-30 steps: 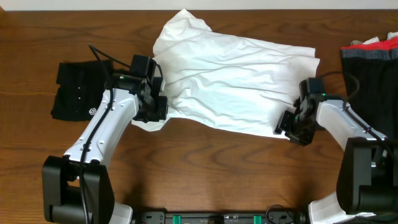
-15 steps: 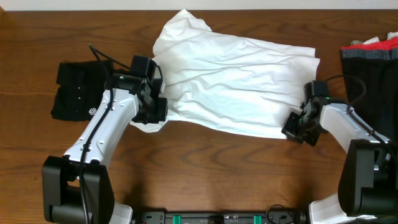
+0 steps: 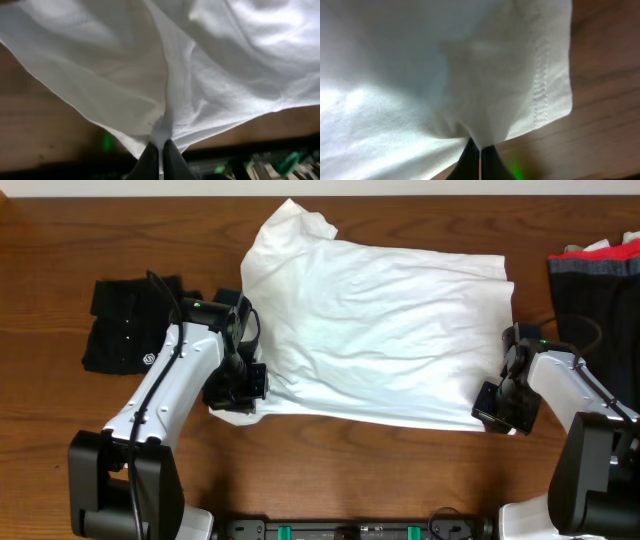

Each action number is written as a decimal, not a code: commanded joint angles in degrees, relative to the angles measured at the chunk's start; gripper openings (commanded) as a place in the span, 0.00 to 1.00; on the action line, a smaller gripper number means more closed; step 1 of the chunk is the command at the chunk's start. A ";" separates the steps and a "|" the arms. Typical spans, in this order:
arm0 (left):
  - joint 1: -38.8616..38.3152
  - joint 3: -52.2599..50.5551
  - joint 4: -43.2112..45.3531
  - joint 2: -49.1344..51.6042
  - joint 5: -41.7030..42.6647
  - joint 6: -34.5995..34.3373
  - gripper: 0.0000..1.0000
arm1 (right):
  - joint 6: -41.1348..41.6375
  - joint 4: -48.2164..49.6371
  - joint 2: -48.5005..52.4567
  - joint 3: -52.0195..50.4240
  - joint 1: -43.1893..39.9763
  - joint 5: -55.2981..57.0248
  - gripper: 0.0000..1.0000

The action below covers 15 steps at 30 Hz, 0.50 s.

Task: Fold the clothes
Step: 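Pull the shirt's left and right edges outward with both grippers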

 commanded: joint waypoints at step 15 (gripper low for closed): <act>-3.32 0.39 -7.39 0.09 -5.68 -3.06 0.29 | 1.84 0.50 -0.92 -0.24 -2.19 13.18 0.16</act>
